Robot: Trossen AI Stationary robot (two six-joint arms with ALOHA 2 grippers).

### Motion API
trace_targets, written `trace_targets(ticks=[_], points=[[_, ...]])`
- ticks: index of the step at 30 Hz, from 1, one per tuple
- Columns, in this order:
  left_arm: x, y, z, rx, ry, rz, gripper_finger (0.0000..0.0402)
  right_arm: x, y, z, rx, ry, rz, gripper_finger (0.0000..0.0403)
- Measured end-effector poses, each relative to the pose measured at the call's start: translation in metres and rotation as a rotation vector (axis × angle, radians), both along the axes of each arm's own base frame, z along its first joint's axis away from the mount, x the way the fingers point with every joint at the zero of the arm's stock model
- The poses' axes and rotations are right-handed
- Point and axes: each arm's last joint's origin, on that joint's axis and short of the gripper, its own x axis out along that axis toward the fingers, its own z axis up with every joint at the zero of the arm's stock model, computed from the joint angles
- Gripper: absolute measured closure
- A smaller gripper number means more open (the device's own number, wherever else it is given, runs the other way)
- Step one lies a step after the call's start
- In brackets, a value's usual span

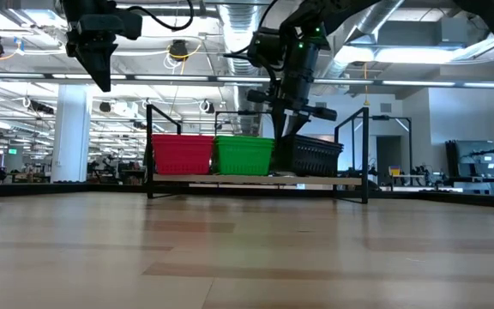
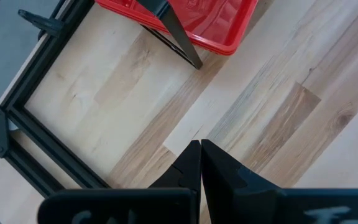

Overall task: Stack baskets on shelf by color
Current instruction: Adjust the stacked bins on the shelf

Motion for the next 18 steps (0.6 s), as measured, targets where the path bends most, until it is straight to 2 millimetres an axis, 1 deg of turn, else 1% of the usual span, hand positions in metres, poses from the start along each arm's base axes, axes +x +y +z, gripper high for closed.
trace_targets(ticks=[4,10,14,18], points=[[0.000,0.000,0.000,0.000,0.000,0.000,0.0402,0.000,-0.001,0.000,-0.008,0.005,0.019,0.0303],[0.000,0.000,0.000,0.000,-0.001,0.001,0.0401,0.001,-0.004,0.009,-0.036,0.003,0.076,0.0244],[0.000,0.000,0.000,0.001,-0.001,0.002,0.0401,0.004,-0.009,0.022,-0.060,-0.034,0.088,0.0210],[0.000,0.000,0.000,0.000,-0.005,0.010,0.0401,0.000,-0.012,0.040,-0.076,-0.003,0.146,0.0196]])
